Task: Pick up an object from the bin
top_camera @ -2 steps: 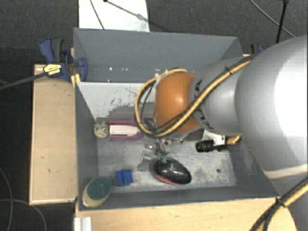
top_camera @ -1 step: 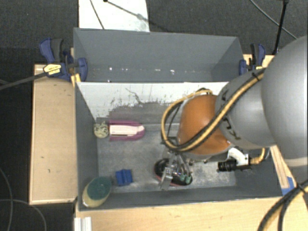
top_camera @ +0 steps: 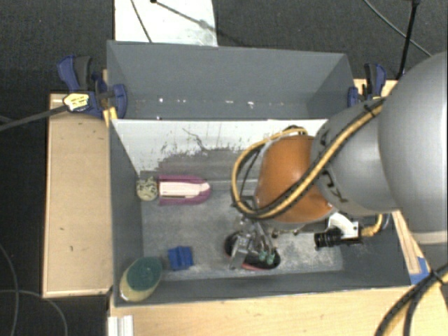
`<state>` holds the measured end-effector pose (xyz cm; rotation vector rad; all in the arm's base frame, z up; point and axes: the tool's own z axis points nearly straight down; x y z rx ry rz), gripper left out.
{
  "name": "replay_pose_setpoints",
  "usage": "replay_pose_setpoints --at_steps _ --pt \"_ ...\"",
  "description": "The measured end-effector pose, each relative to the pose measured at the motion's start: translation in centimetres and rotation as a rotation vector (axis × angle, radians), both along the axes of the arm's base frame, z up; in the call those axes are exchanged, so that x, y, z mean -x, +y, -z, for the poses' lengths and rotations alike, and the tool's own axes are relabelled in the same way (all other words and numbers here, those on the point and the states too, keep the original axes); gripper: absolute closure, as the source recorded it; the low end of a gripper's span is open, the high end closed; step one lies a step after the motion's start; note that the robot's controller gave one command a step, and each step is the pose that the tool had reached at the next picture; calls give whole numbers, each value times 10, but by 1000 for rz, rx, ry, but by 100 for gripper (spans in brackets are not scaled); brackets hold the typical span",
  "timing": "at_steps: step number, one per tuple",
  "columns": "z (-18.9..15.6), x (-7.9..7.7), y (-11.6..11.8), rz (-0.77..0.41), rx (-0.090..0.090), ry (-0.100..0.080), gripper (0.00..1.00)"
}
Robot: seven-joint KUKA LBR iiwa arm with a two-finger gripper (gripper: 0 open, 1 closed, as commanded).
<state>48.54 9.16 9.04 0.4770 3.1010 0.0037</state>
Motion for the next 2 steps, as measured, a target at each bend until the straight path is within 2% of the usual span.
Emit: replay_pose_setpoints --at_steps 1,2 --pt "-91 7 1 -8 0 -4 100" --pt "-182 -10 -4 85 0 -6 100"
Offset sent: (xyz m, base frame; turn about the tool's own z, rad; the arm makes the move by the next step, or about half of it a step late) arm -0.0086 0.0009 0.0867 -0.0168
